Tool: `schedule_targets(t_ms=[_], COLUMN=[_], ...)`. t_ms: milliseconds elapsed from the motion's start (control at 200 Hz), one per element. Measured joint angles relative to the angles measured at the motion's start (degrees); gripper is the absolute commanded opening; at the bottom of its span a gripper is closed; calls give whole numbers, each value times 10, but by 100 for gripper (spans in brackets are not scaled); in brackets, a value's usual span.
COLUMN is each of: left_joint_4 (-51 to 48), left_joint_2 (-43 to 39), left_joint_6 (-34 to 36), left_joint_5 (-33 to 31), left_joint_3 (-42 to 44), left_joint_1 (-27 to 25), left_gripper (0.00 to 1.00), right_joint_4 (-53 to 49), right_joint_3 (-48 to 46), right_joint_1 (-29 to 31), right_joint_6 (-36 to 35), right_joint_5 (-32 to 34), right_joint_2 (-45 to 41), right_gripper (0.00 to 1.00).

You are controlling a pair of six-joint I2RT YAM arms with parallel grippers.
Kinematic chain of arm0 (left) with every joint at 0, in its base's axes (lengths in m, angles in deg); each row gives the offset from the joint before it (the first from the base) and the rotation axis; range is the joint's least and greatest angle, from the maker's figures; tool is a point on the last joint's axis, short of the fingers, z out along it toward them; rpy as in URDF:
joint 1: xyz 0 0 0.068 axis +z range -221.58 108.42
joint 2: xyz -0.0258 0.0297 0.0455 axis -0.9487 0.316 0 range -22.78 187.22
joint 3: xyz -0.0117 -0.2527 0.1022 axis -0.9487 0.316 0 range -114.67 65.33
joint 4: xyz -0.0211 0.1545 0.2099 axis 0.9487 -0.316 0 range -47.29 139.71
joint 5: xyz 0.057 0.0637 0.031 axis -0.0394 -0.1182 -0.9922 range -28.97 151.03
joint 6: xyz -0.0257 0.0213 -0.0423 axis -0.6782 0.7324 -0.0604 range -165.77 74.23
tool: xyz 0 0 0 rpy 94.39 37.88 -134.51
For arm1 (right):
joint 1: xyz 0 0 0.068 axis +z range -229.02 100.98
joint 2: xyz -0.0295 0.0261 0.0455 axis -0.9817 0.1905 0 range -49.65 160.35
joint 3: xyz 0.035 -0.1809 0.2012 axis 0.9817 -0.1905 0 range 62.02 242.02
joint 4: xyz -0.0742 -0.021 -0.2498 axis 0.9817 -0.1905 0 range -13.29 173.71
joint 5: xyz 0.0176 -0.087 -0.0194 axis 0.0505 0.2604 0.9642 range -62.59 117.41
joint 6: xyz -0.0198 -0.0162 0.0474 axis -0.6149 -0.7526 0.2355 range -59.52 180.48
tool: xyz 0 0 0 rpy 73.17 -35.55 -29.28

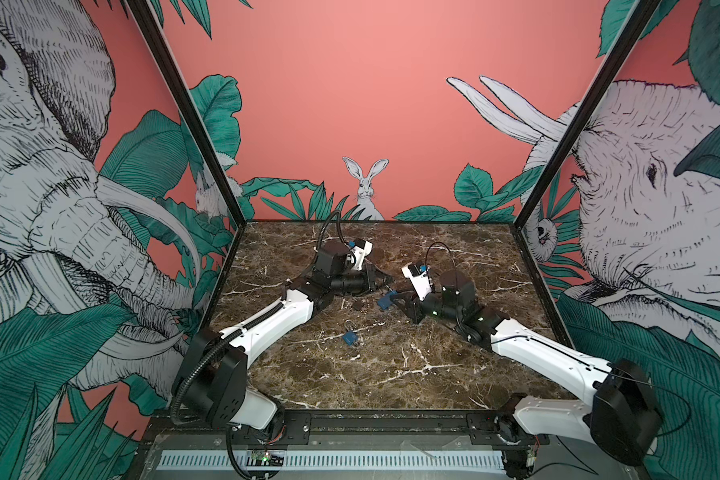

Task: Lock with the key

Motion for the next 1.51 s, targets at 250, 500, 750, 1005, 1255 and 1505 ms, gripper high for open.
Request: schedule_targets(t_ms=[250, 500, 750, 1005, 1255, 1505], left_joint_4=[-1, -5, -18, -160, -193, -189], left_joint_2=[-3, -4, -9, -39, -45, 1], left_joint_6=[0, 0, 7, 137, 231, 252], left_joint_5=[0, 5, -2, -90, -85, 6], left_joint_3=[-7, -7, -10, -98, -121, -121], left_joint_1=[0, 0, 0, 8, 12, 12], left_gripper=[0, 0, 16, 41, 32, 30], right_joint_4=[0, -4, -35, -147, -233, -265], right_joint_3=[2, 4, 21, 80, 95, 106], right_joint_1=[0, 3, 2, -3, -2, -2], right_joint_6=[-6, -22, -23, -29, -35, -35], right_joint_5=[0, -10, -17, -32, -75, -100], right_joint_2=[5, 5, 5, 4, -5, -5], right_gripper=[24, 0, 0, 0, 0, 0])
